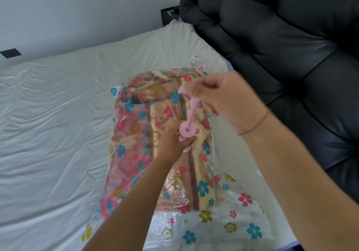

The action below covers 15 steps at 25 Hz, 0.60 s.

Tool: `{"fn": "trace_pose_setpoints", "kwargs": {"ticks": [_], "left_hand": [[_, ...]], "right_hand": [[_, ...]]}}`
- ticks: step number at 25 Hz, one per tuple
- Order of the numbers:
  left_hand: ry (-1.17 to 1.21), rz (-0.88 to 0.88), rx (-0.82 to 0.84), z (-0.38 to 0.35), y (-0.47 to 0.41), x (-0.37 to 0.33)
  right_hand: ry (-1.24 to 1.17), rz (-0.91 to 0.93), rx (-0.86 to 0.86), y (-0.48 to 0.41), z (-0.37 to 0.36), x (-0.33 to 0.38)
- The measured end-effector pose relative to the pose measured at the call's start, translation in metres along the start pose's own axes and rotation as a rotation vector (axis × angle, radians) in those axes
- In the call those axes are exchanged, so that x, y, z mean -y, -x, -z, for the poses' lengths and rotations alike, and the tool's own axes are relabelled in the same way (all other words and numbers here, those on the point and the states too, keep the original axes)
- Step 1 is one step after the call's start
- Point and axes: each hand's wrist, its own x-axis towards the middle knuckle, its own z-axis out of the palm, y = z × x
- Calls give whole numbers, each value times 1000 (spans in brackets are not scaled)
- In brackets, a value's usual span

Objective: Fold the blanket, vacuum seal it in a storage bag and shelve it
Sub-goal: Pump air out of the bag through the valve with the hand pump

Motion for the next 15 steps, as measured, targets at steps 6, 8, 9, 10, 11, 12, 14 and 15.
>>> {"fn": "trace_pose_setpoints", "kwargs": {"ticks": [6,8,9,10,11,12,14,15], "left_hand": [[-76,-28,51,-8,9,-10],[-34,-27,22,-3,6,-7],[-16,-19,23,0,4,-5],[-12,-9,22,1,2,-4],[-19,-1,20,0,2,-4],[-31,3,26,-1,2,-4],[-62,-19,35,-5,3,-5],[-66,-30,34,-5,5,-5]], "right_hand": [[168,-280,95,15,-25,-59],[44,-172,82,6,-7,-32],[-24,-88,78,2,4,-14],[-77,-27,81,0,11,-2],[-75,-15,94,-1,12,-6],[-30,-70,96,0,6,-18],[125,-255,112,11,-22,-50],[146,-304,129,13,-28,-57]]}}
